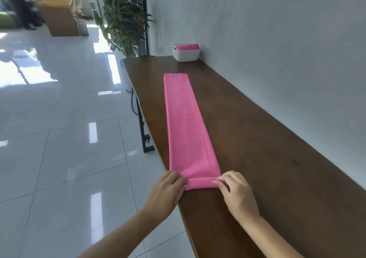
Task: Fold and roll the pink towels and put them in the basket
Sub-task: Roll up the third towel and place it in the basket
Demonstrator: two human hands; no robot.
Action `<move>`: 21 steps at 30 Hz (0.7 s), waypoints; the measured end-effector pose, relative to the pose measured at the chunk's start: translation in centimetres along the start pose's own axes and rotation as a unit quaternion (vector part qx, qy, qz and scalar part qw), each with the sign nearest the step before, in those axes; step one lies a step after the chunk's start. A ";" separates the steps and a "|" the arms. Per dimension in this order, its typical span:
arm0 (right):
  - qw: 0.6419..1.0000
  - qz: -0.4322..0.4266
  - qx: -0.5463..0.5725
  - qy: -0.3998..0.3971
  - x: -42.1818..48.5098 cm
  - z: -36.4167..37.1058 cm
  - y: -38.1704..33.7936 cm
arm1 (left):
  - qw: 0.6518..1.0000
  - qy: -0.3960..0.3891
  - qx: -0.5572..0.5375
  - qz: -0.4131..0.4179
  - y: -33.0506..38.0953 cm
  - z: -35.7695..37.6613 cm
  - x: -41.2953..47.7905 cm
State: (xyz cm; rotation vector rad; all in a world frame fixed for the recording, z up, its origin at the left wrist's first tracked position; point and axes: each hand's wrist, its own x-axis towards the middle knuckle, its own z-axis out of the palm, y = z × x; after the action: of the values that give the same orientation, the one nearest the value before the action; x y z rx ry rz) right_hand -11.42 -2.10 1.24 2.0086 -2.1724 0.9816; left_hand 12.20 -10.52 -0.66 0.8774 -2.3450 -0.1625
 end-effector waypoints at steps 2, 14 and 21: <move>0.999 -0.030 -0.017 -0.020 -0.4 0.1 0.6 | 1.000 0.005 0.010 0.009 0.0 0.1 0.0; 0.998 0.033 -0.014 -0.047 0.8 1.4 0.8 | 0.977 -0.031 -0.072 -0.198 0.4 -0.6 0.0; 0.991 0.094 -0.051 -0.077 2.5 1.6 -0.3 | 0.906 -0.079 -0.164 -0.382 1.4 -2.0 2.9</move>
State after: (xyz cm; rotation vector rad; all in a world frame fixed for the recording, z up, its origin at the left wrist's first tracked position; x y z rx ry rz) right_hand -10.88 -5.03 1.11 1.9230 -2.4741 0.7348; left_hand 10.89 -11.08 2.88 1.5975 -1.8914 -0.9467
